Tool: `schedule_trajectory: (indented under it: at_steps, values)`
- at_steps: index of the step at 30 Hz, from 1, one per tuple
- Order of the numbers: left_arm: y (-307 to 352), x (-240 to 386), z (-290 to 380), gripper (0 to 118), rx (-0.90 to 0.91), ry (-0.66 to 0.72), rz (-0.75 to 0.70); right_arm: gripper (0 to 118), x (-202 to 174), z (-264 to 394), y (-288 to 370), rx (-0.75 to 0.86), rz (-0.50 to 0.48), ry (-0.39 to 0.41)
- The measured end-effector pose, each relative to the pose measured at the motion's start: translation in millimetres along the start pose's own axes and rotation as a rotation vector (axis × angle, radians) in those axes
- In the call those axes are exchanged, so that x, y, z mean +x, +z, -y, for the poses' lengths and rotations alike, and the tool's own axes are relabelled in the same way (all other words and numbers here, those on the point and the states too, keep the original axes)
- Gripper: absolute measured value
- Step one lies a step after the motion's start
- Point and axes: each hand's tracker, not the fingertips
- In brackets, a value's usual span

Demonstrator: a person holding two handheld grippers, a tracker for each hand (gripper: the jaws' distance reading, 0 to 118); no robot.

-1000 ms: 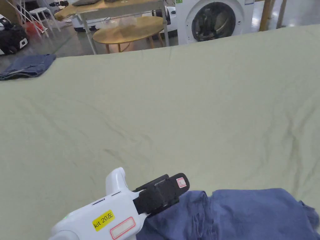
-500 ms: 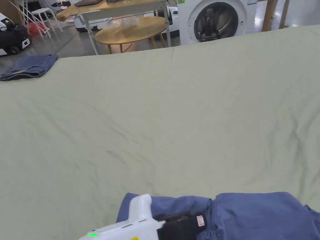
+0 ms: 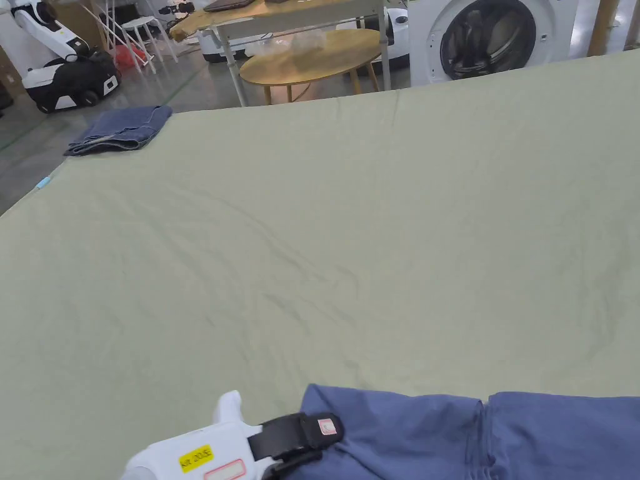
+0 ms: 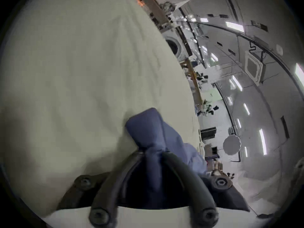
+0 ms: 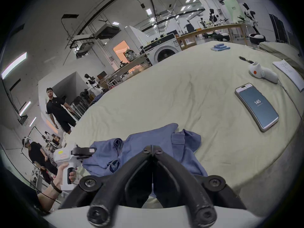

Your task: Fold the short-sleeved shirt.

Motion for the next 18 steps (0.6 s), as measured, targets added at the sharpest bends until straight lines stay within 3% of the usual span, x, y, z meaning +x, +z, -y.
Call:
schedule_trajectory:
  at_steps: [2,7,9,11,14,18]
  values:
    - [4.8,4.4,2.7,6,0.068,-0.012,-0.044,0,-0.3,-1.5,3.1,0.006,0.010,0.006]
    - [77.8,26.5,-13.3,5,0.231,0.010,0.023,0,7.0,-6.6,11.1,0.028,0.016,-0.003]
    - [108.5,54.0,-18.4,5,0.325,-0.098,-0.050,0,11.3,-7.7,12.2,0.037,0.016,-0.017]
    - [114.4,85.7,-21.2,5,0.303,-0.229,-0.121,0,15.7,-7.3,12.0,0.044,0.014,-0.033]
    - [82.5,128.2,-5.5,5,0.243,-0.346,-0.110,0,17.5,-6.0,10.9,0.053,0.015,-0.056]
    - [-16.0,155.6,28.2,5,0.068,-0.474,-0.050,0,14.6,-3.2,13.6,0.059,-0.005,-0.071]
